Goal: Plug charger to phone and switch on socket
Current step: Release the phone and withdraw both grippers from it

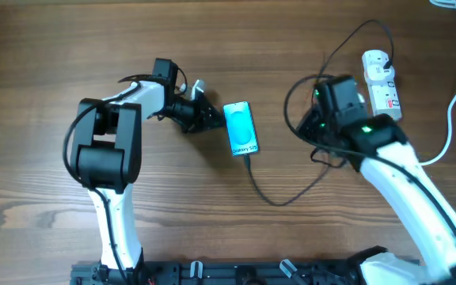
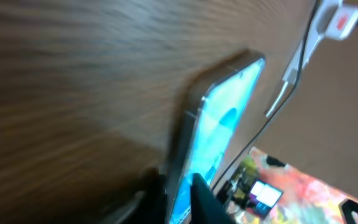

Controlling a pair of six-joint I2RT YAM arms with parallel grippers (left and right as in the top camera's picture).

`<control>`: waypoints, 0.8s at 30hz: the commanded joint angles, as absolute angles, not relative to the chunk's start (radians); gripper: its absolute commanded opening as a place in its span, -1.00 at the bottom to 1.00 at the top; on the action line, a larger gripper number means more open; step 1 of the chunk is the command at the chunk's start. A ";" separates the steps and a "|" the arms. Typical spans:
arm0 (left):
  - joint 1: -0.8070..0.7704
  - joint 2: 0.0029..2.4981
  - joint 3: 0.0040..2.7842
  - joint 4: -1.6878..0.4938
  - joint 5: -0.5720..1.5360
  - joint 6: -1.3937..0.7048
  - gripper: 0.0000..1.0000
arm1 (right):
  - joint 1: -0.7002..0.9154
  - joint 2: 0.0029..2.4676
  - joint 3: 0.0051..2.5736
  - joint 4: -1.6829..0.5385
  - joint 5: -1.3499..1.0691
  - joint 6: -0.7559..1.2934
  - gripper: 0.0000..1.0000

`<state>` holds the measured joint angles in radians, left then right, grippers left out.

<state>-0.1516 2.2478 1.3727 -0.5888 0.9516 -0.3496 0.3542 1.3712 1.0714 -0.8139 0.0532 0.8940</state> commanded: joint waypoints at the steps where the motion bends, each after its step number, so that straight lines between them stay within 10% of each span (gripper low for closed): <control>1: -0.070 2.272 1.355 -0.614 0.776 -0.383 -0.92 | 0.356 1.510 1.040 -0.744 0.052 0.833 -0.91; 24: 0.123 2.202 1.356 -0.746 0.776 -0.381 -0.92 | 0.464 1.831 1.039 -0.468 -0.097 0.742 -0.91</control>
<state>0.1154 2.2120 1.3735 -0.7334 0.8482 -0.3737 0.4625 1.7985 1.0416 -0.4789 -0.1043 0.7540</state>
